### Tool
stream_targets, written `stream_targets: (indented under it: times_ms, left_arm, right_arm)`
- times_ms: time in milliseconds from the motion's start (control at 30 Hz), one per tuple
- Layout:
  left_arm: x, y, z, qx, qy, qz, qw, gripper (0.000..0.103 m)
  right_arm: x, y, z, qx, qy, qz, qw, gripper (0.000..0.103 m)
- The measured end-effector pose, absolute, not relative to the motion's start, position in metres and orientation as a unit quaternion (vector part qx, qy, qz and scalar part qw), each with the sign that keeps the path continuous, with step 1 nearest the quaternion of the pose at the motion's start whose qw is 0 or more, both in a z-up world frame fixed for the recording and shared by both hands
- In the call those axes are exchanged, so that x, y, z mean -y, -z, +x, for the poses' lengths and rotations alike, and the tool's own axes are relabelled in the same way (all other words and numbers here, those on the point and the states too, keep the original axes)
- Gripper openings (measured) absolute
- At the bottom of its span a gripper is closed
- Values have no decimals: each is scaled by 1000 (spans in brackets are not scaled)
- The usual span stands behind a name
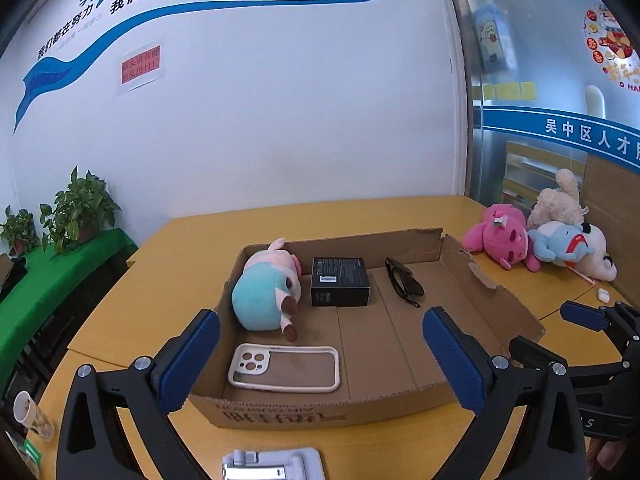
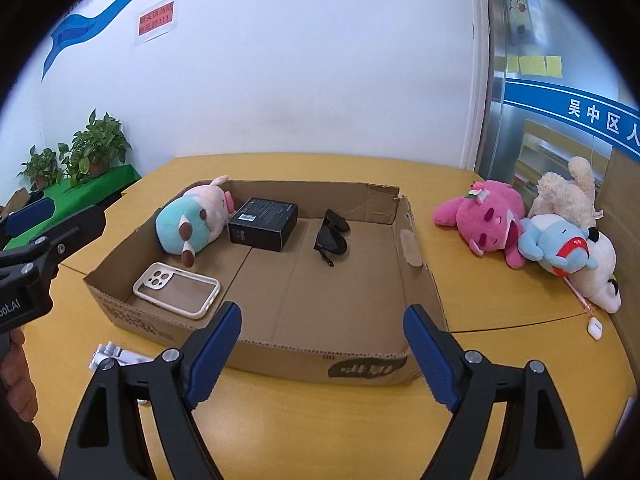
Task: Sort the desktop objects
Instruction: 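Move the right gripper to the white-and-grey phone stand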
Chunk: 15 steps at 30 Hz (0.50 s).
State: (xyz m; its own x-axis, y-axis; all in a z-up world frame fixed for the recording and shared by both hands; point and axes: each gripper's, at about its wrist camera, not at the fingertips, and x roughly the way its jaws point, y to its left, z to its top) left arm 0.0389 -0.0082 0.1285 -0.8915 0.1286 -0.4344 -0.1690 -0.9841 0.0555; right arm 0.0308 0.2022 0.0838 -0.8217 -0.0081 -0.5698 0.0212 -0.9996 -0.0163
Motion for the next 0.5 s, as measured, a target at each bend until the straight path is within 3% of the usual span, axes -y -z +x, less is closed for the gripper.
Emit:
stream_targets:
  times_ms: [500]
  left_arm:
    - [3,-119,48,-26,-966,-238,99,103]
  right_arm:
    - [-194,-81,54,-31,953,302,15,83]
